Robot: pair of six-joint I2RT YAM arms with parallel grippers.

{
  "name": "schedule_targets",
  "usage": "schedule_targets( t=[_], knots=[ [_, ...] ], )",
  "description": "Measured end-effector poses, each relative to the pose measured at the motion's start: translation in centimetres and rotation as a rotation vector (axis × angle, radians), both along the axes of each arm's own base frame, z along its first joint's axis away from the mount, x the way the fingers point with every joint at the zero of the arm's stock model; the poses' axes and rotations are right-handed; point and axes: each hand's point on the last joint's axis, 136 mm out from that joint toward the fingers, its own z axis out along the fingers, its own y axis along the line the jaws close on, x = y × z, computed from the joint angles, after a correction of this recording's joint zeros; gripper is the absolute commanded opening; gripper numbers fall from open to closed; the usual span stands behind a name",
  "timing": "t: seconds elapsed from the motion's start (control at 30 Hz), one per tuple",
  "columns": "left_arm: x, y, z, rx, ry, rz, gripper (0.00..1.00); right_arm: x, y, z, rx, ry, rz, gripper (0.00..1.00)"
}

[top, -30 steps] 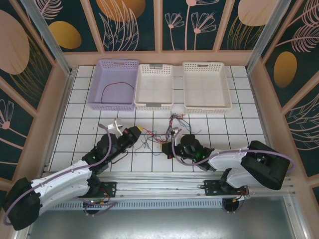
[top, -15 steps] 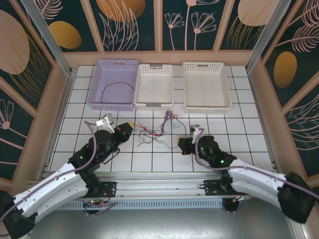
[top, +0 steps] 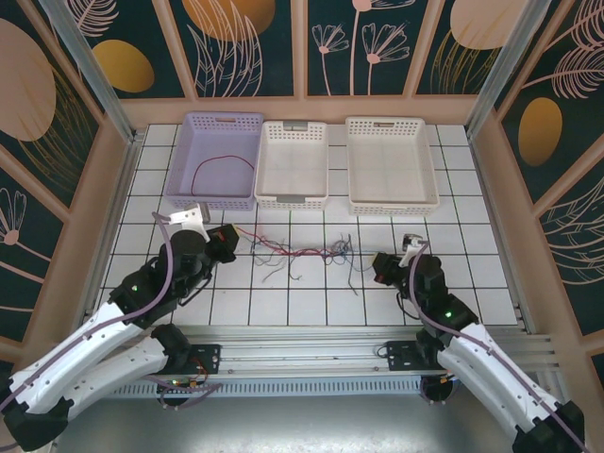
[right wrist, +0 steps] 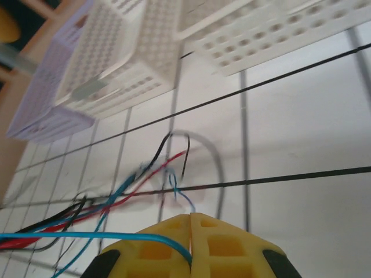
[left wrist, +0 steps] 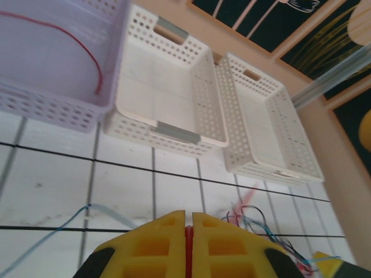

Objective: Untangle the cables

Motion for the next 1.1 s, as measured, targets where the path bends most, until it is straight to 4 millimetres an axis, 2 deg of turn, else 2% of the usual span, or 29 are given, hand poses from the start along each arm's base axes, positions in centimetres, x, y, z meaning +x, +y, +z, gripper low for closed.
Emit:
schedule_targets(
  t=[0.07, 0.23, 0.43, 0.73, 0.8, 0.9, 1.1],
  knots=[
    [0.0, 0.4, 0.6, 0.039, -0.009, 0.004, 0.00, 0.3, -1.2, 0.2, 0.006, 0.014, -0.061, 0.00],
    [-0.5, 1.3, 1.3, 0.124, -0.014, -0.006, 0.00, 0.7, -3.1, 2.1, 0.060, -0.009, -0.159, 0.00],
    [-0.9, 2.1, 1.7, 0.188, -0.018, -0.013, 0.00, 0.8, -4.1, 4.1, 0.105, -0.021, -0.214, 0.00],
    [-1.9, 4.2, 4.7, 0.231, -0.082, 0.012, 0.00, 0.8, -5.8, 5.8, 0.131, -0.022, -0.305, 0.00],
    [-2.0, 4.3, 4.9, 0.237, -0.089, 0.007, 0.00, 0.9, -6.0, 6.3, 0.133, -0.027, -0.313, 0.00],
    [-2.2, 4.4, 4.4, 0.268, -0.077, -0.004, 0.00, 1.2, -6.2, 6.1, 0.123, -0.006, -0.321, 0.00],
    [-2.4, 4.1, 3.9, 0.289, -0.063, -0.037, 0.00, 1.8, -6.6, 4.5, 0.104, 0.067, -0.335, 0.00]
  ],
)
